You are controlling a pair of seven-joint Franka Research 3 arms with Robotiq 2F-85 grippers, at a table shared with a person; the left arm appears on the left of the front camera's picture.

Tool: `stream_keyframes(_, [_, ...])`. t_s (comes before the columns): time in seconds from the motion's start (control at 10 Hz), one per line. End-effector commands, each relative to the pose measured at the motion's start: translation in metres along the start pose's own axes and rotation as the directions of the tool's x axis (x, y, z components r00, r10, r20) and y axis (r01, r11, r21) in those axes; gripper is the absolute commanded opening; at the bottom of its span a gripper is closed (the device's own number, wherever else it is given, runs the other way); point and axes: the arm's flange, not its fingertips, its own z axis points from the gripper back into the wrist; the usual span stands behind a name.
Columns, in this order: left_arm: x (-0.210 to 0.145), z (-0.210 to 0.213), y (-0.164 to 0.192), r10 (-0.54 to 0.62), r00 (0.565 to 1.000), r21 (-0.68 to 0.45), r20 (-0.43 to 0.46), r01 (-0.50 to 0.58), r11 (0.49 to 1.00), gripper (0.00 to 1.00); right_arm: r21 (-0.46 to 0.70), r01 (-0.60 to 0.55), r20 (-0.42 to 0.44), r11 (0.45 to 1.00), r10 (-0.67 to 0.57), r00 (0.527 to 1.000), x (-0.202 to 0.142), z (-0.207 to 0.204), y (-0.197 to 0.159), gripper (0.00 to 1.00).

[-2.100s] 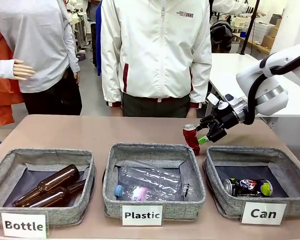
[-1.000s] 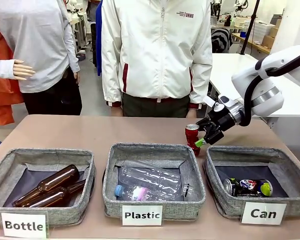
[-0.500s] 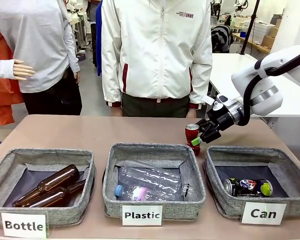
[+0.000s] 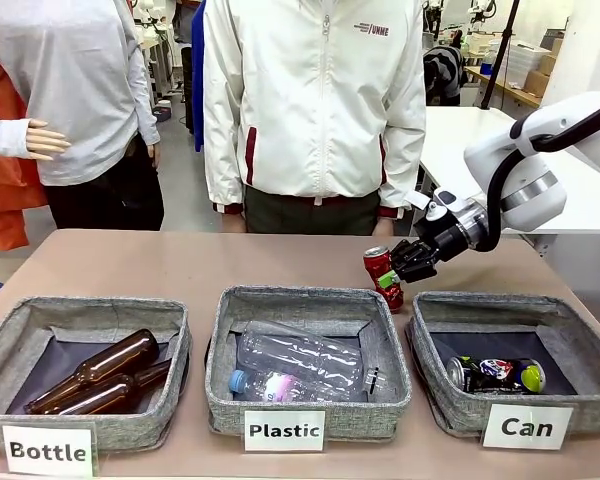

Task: Sort the can waste into the basket.
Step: Pick up the can waste from the table and place it in the right Fabric basket.

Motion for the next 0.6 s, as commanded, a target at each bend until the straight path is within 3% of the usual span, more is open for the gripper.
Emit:
stream_keyframes(0.0, [-0.002,0.000,-0.004,0.006,1.000,0.010,-0.002,-0.006,1.000,1.00,-0.015,0.002,0.013,1.000,-0.002,1.000,0.017,0.011,0.004,0.00])
stream_keyframes(0.2, [-0.002,0.000,-0.004,0.006,1.000,0.010,-0.002,-0.006,1.000,1.00,-0.130,-0.045,0.001,0.991,0.045,0.999,0.048,0.033,0.039,0.00])
stream_keyframes(0.5, [-0.002,0.000,-0.004,0.006,1.000,0.010,-0.002,-0.006,1.000,1.00,-0.243,-0.046,-0.070,0.969,0.029,0.997,0.092,0.069,0.122,0.00])
